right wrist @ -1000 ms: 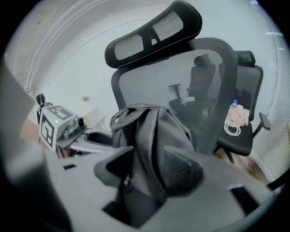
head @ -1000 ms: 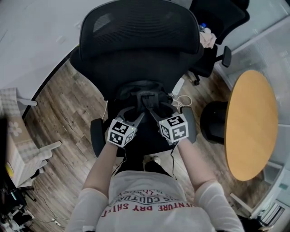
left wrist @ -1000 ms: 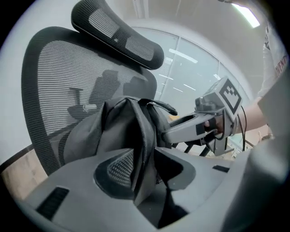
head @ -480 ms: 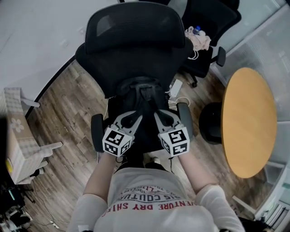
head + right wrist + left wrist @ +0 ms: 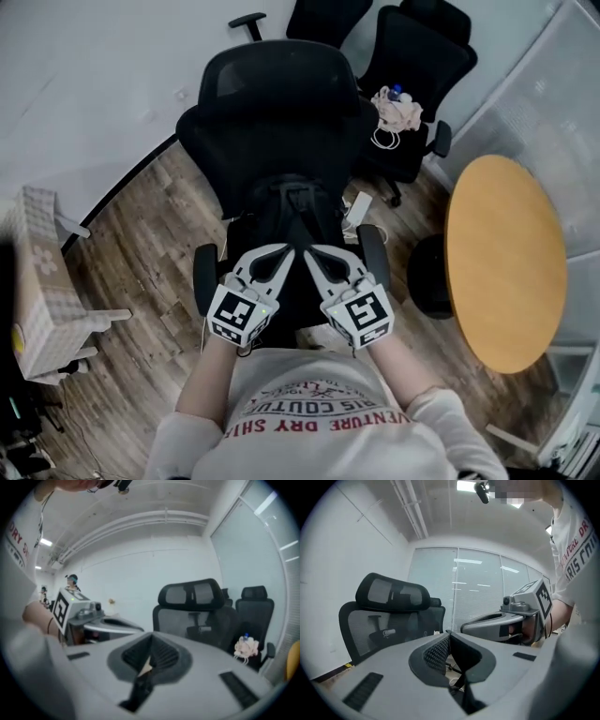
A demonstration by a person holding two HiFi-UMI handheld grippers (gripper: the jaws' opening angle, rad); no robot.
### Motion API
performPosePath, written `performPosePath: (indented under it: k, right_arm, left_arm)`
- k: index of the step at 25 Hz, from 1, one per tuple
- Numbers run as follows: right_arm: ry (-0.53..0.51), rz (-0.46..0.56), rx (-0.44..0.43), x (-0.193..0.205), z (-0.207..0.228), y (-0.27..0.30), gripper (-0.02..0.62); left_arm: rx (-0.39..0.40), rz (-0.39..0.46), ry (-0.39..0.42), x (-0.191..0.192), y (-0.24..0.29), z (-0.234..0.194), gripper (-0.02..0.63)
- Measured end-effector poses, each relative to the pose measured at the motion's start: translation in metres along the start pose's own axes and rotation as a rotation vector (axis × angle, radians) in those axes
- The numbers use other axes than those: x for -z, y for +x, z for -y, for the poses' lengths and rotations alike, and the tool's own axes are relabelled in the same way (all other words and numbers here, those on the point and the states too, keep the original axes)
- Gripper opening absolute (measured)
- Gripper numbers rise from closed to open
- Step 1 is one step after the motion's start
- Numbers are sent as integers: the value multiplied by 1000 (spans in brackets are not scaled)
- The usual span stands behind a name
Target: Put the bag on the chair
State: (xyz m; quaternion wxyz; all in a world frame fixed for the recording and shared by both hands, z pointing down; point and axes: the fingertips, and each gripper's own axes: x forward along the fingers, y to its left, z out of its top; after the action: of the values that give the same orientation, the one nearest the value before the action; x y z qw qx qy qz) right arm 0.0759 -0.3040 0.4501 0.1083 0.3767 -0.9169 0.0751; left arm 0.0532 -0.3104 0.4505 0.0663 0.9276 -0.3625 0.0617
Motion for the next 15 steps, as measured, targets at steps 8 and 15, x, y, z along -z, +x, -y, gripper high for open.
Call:
performPosePath:
  k: [8,15]
  right_arm:
    - [-56,71,-6,-27,-18,-28,28]
    - [-63,81,4,-32,-27,-36,26]
  left_arm:
    - [-45,28,77,-33,-27,19,35]
    - [-38,47,66,-41,-41,25,35]
